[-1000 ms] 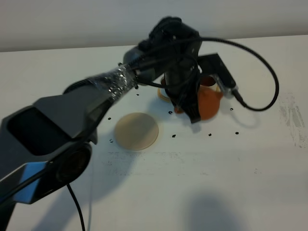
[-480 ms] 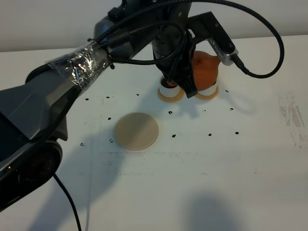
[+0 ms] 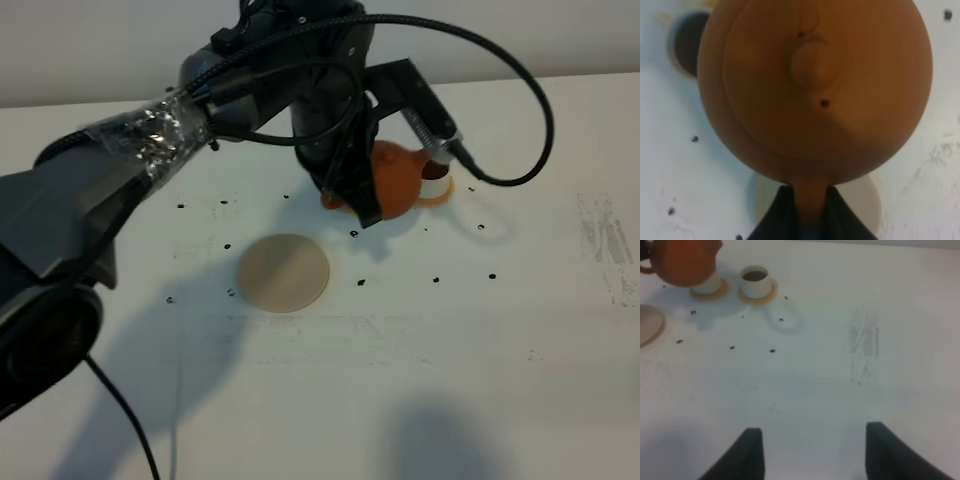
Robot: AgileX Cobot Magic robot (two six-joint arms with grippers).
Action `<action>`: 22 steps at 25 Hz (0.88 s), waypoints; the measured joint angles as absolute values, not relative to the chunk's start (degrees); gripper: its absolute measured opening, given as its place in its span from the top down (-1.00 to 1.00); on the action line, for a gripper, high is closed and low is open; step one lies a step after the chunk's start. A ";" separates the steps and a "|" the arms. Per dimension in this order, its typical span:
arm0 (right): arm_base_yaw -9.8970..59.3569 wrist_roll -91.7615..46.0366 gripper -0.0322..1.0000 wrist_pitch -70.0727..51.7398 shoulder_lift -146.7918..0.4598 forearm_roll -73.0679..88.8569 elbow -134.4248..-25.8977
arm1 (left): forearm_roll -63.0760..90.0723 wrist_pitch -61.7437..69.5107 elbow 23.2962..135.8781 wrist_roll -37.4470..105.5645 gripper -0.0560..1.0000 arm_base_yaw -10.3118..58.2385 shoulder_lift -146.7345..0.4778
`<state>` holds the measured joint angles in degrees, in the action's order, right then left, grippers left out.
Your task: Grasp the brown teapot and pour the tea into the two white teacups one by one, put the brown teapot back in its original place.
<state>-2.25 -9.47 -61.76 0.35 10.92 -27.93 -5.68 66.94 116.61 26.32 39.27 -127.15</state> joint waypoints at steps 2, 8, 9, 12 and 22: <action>-2.25 -9.47 0.03 -61.76 0.35 10.92 -27.93 | -5.53 65.01 112.31 26.26 0.70 38.99 -125.08; -2.25 -9.47 0.03 -61.76 0.35 10.92 -27.93 | -5.31 55.58 95.47 23.45 0.70 37.20 -116.27; -2.25 -9.47 0.03 -61.76 0.35 10.92 -27.93 | -5.24 54.70 92.82 22.81 0.70 36.70 -114.44; -2.25 -9.47 0.03 -61.76 0.35 10.92 -27.93 | -5.29 52.56 86.89 20.31 0.70 34.91 -109.74; -2.25 -9.47 0.03 -61.76 0.35 10.92 -27.93 | -3.44 48.78 72.94 18.47 0.70 30.93 -103.98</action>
